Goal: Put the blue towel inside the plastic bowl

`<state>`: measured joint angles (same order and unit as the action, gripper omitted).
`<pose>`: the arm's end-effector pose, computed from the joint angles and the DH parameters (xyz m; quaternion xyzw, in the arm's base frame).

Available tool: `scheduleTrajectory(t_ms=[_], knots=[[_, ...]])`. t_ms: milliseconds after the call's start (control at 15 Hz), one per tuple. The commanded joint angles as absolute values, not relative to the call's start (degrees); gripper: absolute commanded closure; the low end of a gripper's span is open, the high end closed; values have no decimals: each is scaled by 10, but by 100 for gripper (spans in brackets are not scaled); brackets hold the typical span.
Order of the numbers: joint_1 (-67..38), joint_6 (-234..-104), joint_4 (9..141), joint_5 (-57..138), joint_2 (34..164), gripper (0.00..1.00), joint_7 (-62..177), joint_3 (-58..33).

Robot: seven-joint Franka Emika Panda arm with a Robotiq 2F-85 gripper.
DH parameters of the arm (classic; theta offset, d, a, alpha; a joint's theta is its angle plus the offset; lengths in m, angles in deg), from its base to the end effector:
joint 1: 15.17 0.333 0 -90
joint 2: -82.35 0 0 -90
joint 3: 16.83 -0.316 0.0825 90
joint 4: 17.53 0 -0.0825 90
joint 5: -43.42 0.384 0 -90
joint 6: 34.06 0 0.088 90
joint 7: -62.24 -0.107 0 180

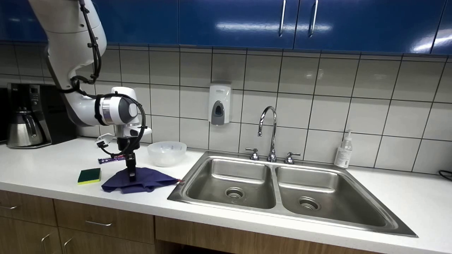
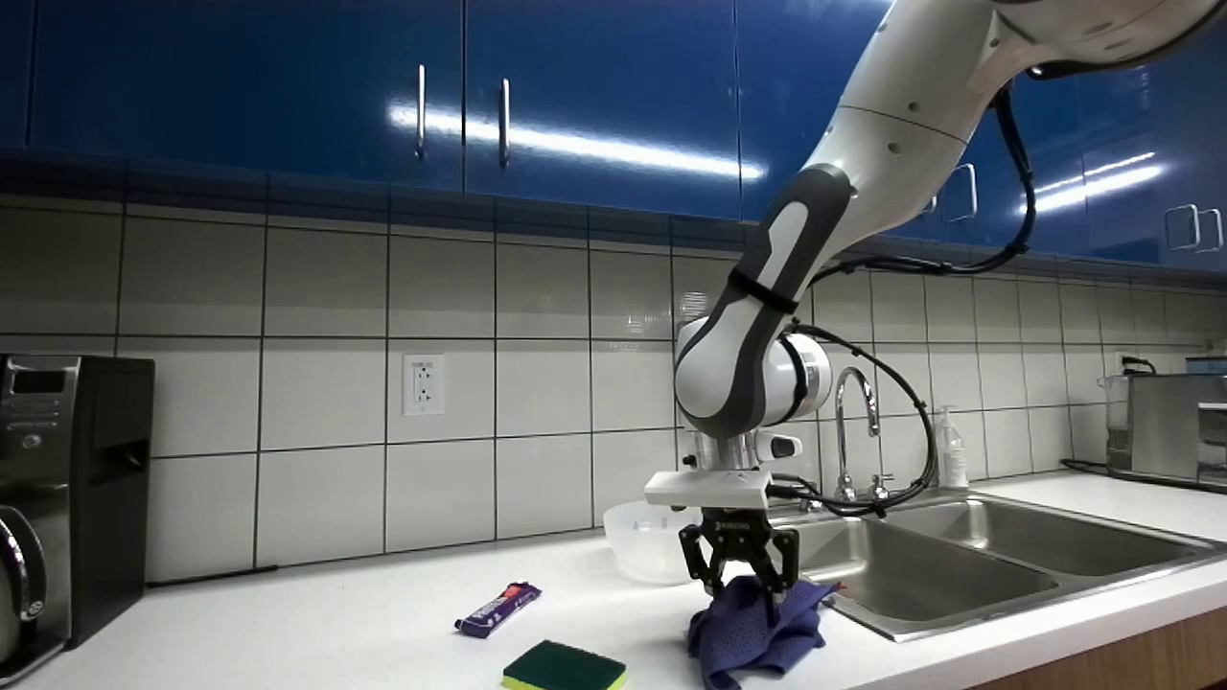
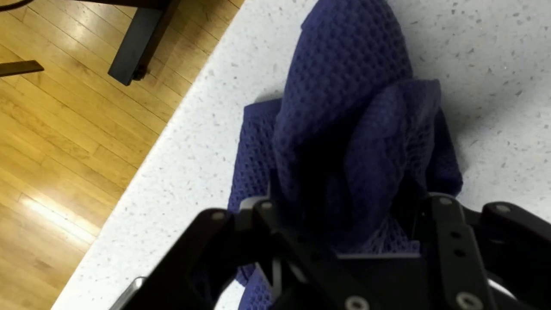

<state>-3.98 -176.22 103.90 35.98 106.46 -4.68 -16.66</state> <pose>0.5606 0.1097 0.2058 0.9057 -0.4211 0.0016 0.0488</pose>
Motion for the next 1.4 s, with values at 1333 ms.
scheduleTrajectory(t_ms=[1333], knots=[[-32, -1755, 1147, 340, 904, 98, -8, -158]])
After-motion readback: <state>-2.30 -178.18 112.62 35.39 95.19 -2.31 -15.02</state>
